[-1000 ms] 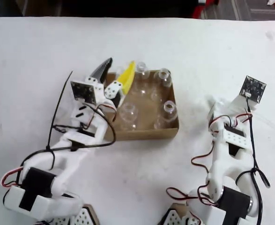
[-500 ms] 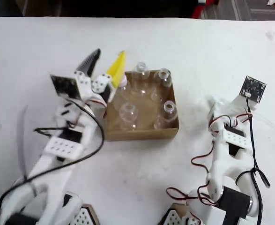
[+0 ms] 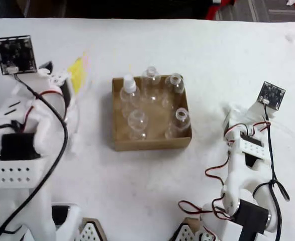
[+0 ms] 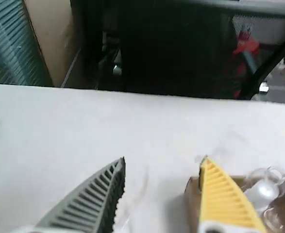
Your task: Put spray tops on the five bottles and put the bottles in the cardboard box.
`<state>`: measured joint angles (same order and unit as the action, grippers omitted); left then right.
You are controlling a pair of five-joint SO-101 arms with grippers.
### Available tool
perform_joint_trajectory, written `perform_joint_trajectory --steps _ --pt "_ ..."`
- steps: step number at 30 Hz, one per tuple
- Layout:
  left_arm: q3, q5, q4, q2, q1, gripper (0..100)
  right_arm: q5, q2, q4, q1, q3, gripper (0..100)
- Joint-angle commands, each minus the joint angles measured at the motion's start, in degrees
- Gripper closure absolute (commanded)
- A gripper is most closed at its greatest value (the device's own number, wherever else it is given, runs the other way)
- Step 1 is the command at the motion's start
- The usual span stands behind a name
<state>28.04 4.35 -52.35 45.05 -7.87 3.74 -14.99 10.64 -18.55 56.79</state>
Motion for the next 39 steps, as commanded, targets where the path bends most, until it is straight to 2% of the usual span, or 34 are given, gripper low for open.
perform_joint_trajectory --steps 1,7,14,17,20,22,24,28,31,33,35,39 --pt "-5.3 -9.7 -10.3 -2.3 -1.5 76 -0.4 -0.2 -1.2 0.7 -1.9 95.0" --pt "-4.7 -19.4 -16.3 -3.9 -0.4 76 -0.4 -0.1 -1.3 0.7 -1.9 95.0" --pt "-3.5 -28.1 -18.5 -7.3 -7.8 76 -0.4 0.0 -1.3 0.7 -1.9 94.9" --pt "-4.6 -30.4 -19.1 -15.3 -11.9 77 -0.4 0.0 -1.3 0.7 -1.9 94.9" --pt "-7.6 -29.0 -20.2 -24.8 -16.7 77 -0.4 0.0 -1.3 0.7 -1.9 94.9" --pt "-11.0 -24.2 -23.5 -30.7 -19.3 77 -0.4 0.0 -1.4 0.7 -1.9 94.9" --pt "-15.3 -16.3 -27.5 -35.3 -21.1 77 -0.4 0.0 -1.4 0.7 -1.9 94.9" --pt "-26.3 7.7 -38.2 -40.8 -21.1 76 -0.4 0.0 -1.4 0.8 -1.9 94.9" --pt "-34.0 28.6 -44.8 -43.8 -17.5 76 -0.4 0.0 -1.4 0.8 -1.9 94.9" --pt "-37.2 40.1 -46.2 -46.1 -14.1 76 -0.4 0.0 -1.4 0.8 -1.9 94.9" --pt "-38.1 45.5 -45.8 -49.1 -10.9 76 -0.4 0.0 -1.4 0.8 -1.9 94.9" --pt "-38.4 45.8 -41.8 -57.3 -7.3 76 -0.5 0.0 -1.4 0.8 -1.9 94.9"
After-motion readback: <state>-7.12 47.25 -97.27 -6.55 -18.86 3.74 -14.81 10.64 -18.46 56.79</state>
